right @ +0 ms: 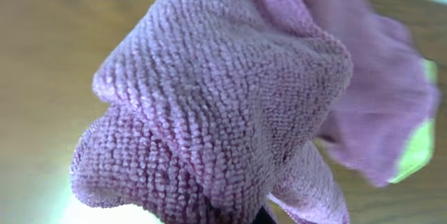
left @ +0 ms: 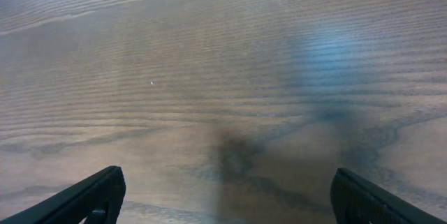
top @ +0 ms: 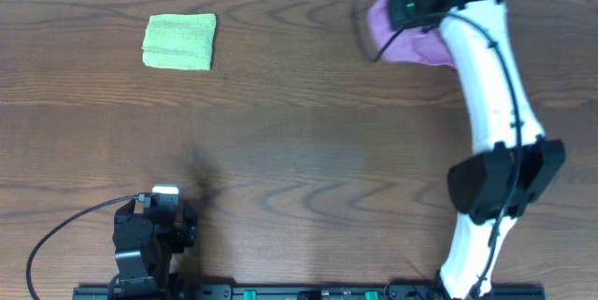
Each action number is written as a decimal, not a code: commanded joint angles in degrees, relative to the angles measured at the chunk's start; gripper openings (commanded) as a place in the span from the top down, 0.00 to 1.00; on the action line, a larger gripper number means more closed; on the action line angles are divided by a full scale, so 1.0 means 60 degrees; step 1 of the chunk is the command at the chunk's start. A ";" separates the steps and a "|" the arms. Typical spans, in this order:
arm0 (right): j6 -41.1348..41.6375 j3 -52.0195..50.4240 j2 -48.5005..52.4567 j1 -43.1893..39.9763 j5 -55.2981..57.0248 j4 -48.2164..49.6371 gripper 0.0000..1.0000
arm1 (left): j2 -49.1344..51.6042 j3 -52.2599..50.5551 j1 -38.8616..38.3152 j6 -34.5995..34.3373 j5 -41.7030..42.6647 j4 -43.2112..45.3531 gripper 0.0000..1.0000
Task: Fold the cloth
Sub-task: 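Lift the pink cloth with the right gripper and pull it toward center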
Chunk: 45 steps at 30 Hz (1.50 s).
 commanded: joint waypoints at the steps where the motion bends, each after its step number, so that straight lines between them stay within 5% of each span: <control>1: 0.0594 0.0251 -0.0648 0.0565 0.0244 -0.0648 0.98 | -0.0055 -0.0189 0.0022 -0.0036 -0.0025 -0.0142 0.05; 13: 0.4306 0.0204 -0.2382 0.4619 0.4084 -0.4160 0.98 | -0.0055 -0.0189 0.0022 -0.0033 -0.0025 -0.0142 0.05; 18: 0.4783 0.0000 -0.3140 0.5825 0.5224 -0.4823 0.98 | -0.0055 -0.0189 0.0022 -0.0033 -0.0025 -0.0138 0.05; 34: 0.4033 -0.5366 -0.8014 0.3504 0.4586 -0.3042 0.99 | -0.0055 -0.0189 0.0022 -0.0033 -0.0025 -0.0138 0.05; 39: 0.3483 -0.7165 -0.9908 0.3304 0.2838 -0.2568 0.99 | -0.0055 -0.0189 0.0022 -0.0033 -0.0025 -0.0138 0.05; 45: 0.3122 -0.9122 -1.0185 0.3304 0.1869 -0.1708 0.99 | -0.0055 -0.0189 0.0022 -0.0036 -0.0025 -0.0142 0.05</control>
